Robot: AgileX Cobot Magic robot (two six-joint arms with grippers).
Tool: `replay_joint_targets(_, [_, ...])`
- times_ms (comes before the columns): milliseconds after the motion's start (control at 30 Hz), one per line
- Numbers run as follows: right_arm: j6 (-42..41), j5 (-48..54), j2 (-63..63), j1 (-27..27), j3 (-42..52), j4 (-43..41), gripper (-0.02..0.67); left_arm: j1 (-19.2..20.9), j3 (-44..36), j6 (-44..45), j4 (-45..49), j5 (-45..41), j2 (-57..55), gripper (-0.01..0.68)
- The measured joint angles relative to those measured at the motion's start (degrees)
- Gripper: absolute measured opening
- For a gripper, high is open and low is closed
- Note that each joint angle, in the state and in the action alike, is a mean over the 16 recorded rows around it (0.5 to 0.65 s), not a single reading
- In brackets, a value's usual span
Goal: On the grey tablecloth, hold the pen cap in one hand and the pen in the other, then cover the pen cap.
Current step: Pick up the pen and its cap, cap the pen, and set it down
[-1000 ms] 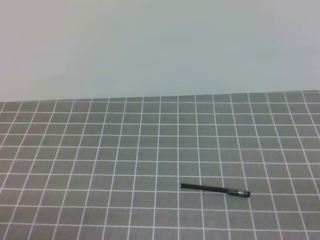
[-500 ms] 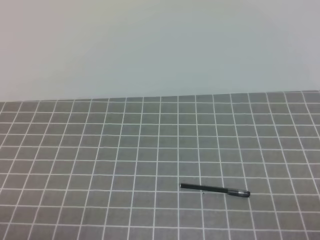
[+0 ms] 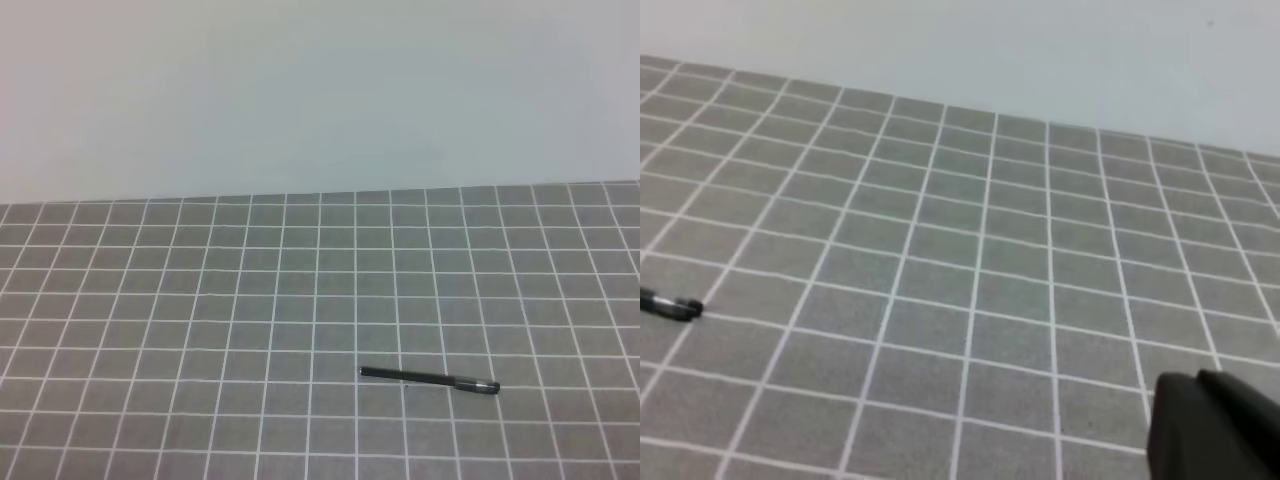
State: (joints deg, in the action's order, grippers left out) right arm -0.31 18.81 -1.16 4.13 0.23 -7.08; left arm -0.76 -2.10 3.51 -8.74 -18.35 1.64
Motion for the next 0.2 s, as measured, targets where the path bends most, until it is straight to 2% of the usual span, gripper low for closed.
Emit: replay_joint_targets(200, [-2.0,0.0,0.0,-0.7,0.0,0.0,0.0,0.0,-0.3,0.0,0.0,0.1,0.0,0.092])
